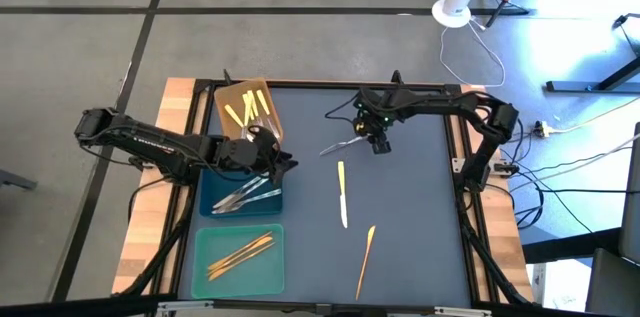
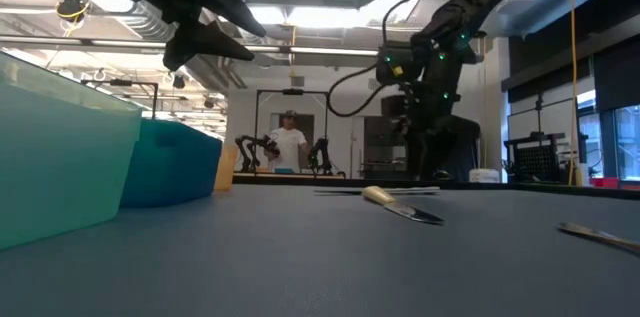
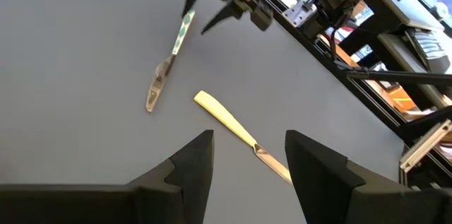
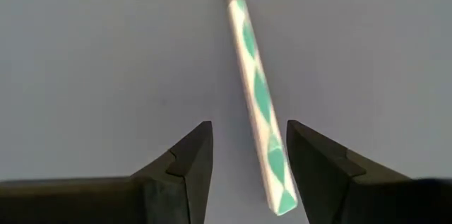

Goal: Sort silverware by color (type)
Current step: Put the white-green knife into the blue bin

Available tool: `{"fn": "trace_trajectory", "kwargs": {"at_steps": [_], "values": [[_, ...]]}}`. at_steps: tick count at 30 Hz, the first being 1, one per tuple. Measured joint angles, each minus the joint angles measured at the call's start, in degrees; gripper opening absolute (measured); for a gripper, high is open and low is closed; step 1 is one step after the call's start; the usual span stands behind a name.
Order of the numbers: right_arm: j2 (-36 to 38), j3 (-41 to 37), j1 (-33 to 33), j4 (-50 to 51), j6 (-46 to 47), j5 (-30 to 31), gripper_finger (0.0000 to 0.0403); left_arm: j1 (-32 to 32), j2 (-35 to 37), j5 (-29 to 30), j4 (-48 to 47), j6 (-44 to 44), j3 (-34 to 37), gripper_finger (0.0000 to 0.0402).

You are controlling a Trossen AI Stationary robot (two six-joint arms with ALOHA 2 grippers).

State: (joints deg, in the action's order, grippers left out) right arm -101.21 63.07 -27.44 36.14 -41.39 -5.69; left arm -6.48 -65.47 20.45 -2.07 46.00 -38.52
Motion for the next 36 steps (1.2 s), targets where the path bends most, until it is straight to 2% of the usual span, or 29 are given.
{"fn": "trace_trajectory", "kwargs": {"at_steps": [6, 14, 22, 28, 31, 36], "values": [[0.0, -2.69, 0.04, -5.27, -0.93, 4.7, 0.0168, 0.0, 0.0, 0.13, 0.0, -0.02, 0.0, 0.017], [0.0, -2.82, 0.04, -5.93, -0.91, 0.6, 0.0168, 0.02, 0.0, 0.13, 0.0, -0.04, 0.0, 0.017], [-1.97, -2.8, 0.02, -6.94, -0.91, 0.81, 0.0168, 0.02, 0.0, 0.21, -0.02, -0.07, 0.0, 0.017], [-4.02, -2.57, 0.11, -7.42, -1.04, 3.19, 0.0166, 0.02, 0.0, 1.21, -0.01, -0.07, 0.0, 0.017], [-4.09, -2.58, 0.08, -7.38, -1.04, 2.59, 0.015, 0.07, 0.0, 1.48, 0.0, -0.07, 0.0, 0.017], [-4.17, -2.66, 0.07, -7.18, -1.06, 1.62, 0.0098, 0.07, 0.0, 1.64, 0.0, -0.09, 0.0, 0.017]]}}
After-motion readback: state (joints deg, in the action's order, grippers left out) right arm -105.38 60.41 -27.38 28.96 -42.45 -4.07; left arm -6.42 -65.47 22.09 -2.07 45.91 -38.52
